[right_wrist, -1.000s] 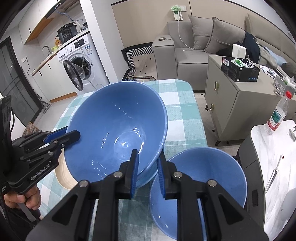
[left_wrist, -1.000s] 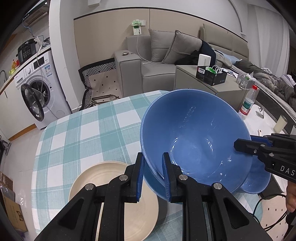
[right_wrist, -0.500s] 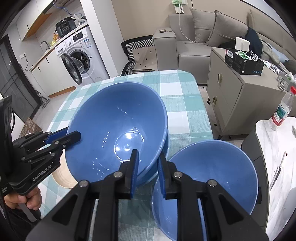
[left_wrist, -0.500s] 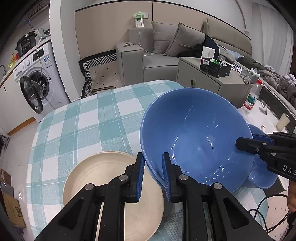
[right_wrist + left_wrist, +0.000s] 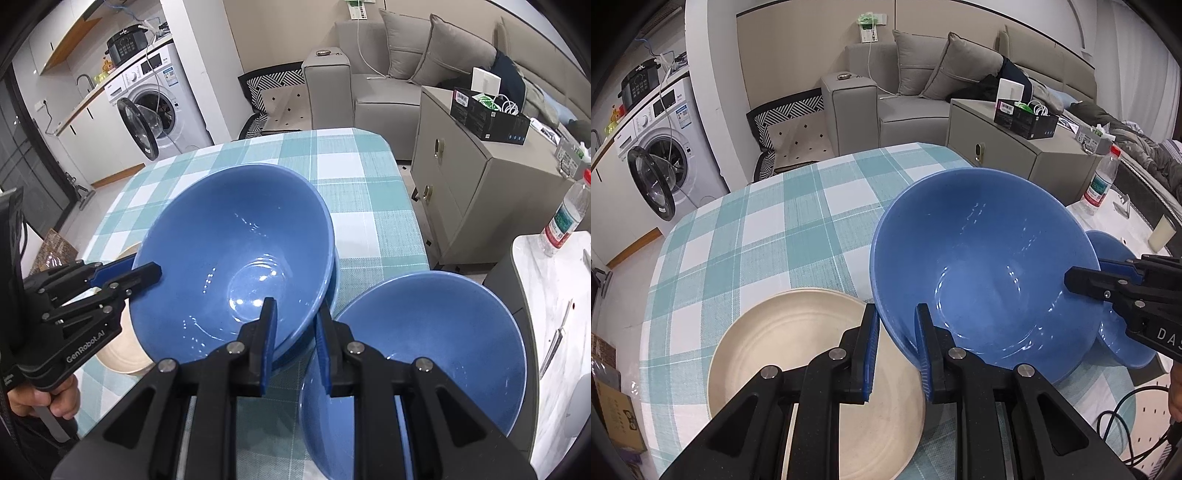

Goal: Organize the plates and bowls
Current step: 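Lower the held bowl into the other blue bowl with both grippers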

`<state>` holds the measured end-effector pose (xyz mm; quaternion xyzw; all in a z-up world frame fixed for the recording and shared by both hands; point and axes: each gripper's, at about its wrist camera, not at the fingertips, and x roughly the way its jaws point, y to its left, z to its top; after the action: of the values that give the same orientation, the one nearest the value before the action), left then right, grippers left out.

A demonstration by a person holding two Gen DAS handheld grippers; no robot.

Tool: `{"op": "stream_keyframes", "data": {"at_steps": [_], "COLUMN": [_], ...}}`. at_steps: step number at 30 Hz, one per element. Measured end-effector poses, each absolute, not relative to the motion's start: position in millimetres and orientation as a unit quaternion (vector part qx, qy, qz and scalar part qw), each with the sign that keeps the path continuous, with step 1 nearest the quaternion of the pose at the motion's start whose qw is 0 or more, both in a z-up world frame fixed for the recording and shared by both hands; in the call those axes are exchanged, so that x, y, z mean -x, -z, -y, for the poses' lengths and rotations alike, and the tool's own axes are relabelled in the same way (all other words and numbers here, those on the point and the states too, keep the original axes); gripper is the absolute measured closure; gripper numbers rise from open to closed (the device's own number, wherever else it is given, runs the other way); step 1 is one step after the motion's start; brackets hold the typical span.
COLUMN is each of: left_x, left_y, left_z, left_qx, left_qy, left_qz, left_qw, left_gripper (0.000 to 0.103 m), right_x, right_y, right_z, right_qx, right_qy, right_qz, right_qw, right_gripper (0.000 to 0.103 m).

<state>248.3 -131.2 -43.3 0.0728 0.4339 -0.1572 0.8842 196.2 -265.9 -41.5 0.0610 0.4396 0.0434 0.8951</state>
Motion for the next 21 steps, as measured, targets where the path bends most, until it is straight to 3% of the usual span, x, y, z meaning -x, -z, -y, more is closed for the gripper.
{"op": "stream_keyframes", "data": {"at_steps": [15,21], "left_x": [-247.7,-247.6], "left_y": [53.0,55.2], "left_z": [132.3,131.8], "left_qx": [-0.081,-0.082], "left_qy": [0.155,0.156], "left_qz": [-0.437,-0.438], "left_qw": [0.882,0.882], "left_gripper": [0.084,0.082], "right_x": [-195.9,-195.3], "right_y": [52.3,53.0], "right_z": [250.7,244.8], "right_qx": [0.003,0.028], "right_qy": [-0.011,-0.014], "right_qz": [-0.432,-0.431], "right_qw": [0.902,0.902], "right_gripper": [0.08,0.072]}}
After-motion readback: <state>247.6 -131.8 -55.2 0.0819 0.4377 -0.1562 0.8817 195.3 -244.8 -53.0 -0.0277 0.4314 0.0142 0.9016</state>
